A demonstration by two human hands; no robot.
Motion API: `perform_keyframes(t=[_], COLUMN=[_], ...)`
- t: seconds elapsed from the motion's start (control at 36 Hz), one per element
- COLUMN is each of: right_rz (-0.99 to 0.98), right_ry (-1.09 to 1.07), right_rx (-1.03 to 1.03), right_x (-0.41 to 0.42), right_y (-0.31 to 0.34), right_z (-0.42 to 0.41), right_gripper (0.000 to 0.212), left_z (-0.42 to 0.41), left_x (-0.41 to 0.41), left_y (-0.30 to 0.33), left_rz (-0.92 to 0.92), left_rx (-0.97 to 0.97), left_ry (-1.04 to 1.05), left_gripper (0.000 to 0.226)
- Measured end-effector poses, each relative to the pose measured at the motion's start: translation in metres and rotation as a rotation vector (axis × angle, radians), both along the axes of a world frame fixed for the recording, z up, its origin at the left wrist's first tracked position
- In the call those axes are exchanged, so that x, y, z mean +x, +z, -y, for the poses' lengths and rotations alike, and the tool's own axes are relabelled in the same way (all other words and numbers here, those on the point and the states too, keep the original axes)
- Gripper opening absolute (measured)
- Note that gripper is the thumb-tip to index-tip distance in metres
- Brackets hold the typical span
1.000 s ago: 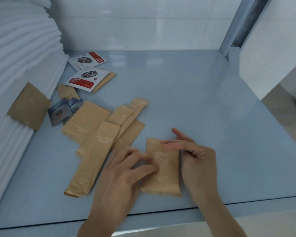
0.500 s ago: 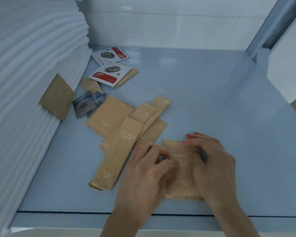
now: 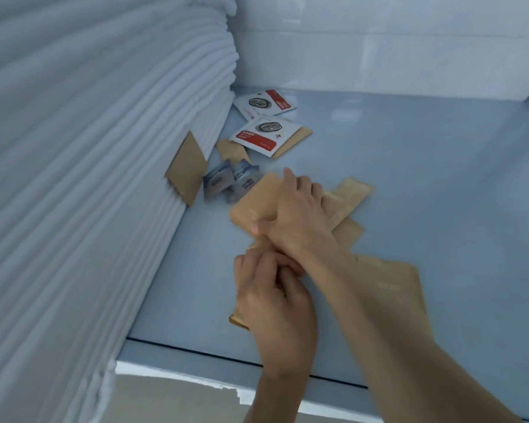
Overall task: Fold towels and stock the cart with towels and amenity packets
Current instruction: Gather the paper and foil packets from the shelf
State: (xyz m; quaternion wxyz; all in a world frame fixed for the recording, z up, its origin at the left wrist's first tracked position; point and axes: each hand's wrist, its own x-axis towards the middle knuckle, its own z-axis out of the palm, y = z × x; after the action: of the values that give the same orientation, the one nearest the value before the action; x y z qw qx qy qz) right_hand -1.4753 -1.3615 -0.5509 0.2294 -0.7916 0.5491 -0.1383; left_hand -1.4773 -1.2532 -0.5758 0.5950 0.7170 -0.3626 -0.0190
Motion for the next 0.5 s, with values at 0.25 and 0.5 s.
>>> perform_keyframes(t=[0.25, 0.5], right_rz=[0.865, 1.161], right_ry=[-0.306, -0.484], right_rx=[-0.048, 0.323], right_x=[-0.045, -0.136], right_y=[0.016, 0.019], right_z=[-0.004, -0.038], right_gripper=[0.006, 0.007], left_z=[0.000, -0.005], left_x=[0.001, -0.004], left_y=[-0.005, -0.001], left_rz=[0.026, 0.063], left_rx=[-0.044, -0.135], left_ry=[-0.051, -0.161], left_gripper=[0.026, 0.016])
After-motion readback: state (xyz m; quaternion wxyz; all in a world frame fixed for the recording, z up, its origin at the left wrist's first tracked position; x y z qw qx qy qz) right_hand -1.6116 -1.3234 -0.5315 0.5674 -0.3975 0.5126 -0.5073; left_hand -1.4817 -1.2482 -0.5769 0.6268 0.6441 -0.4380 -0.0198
